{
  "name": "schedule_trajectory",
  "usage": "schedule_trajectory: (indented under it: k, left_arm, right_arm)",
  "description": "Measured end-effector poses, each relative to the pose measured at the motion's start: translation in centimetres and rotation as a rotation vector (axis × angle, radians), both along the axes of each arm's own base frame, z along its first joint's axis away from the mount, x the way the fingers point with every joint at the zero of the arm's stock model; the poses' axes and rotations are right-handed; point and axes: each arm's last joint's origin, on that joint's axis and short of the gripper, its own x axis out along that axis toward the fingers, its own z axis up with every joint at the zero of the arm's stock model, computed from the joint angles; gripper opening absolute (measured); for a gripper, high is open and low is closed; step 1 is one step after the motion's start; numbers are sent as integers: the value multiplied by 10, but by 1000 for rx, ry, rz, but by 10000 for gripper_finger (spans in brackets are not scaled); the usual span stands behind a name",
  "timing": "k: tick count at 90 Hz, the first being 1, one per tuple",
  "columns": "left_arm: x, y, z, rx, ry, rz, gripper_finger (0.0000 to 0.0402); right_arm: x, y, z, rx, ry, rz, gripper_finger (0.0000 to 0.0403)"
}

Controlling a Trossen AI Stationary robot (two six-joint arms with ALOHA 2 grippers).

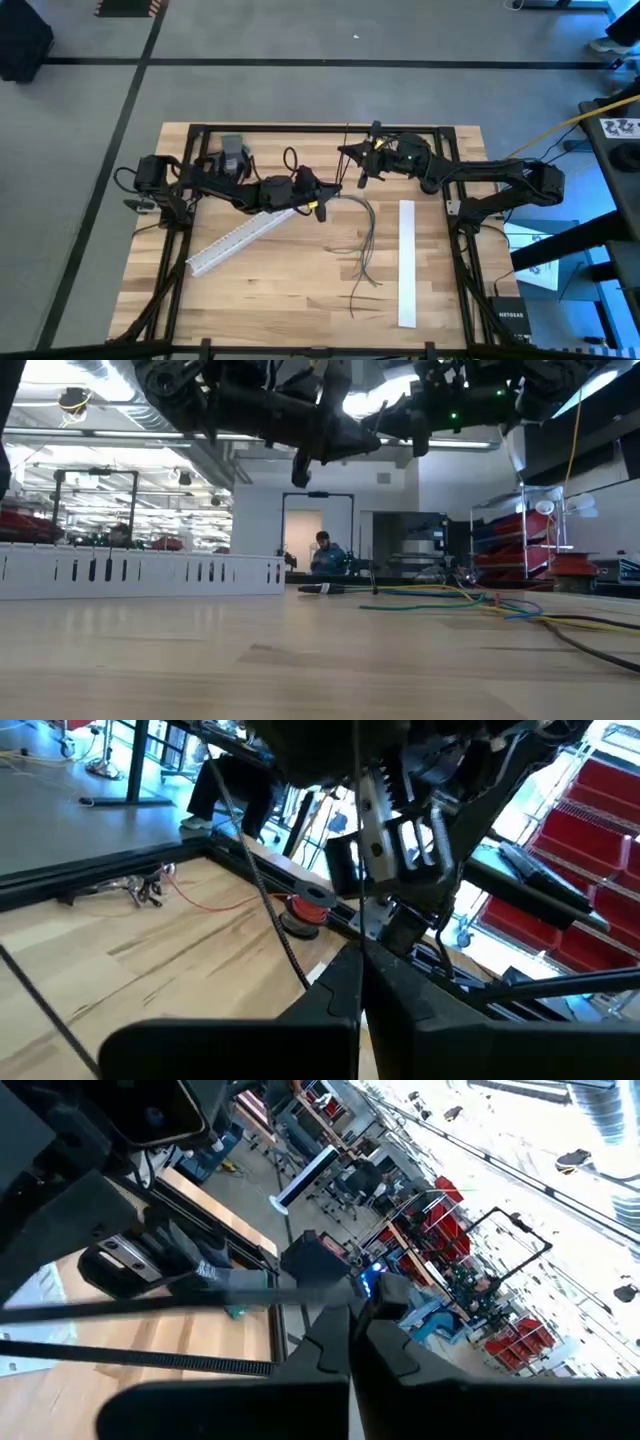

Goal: Ziptie cables
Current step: Wrap the black zip tie on the colored cables

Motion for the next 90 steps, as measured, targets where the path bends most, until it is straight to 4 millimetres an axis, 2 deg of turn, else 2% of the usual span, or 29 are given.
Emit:
schedule_trajectory:
  k: [90]
  left_arm:
    - [0, 1, 2, -14, -29, -1, 0]
  right_arm:
    - [1, 4, 0, -25, 10, 11, 0]
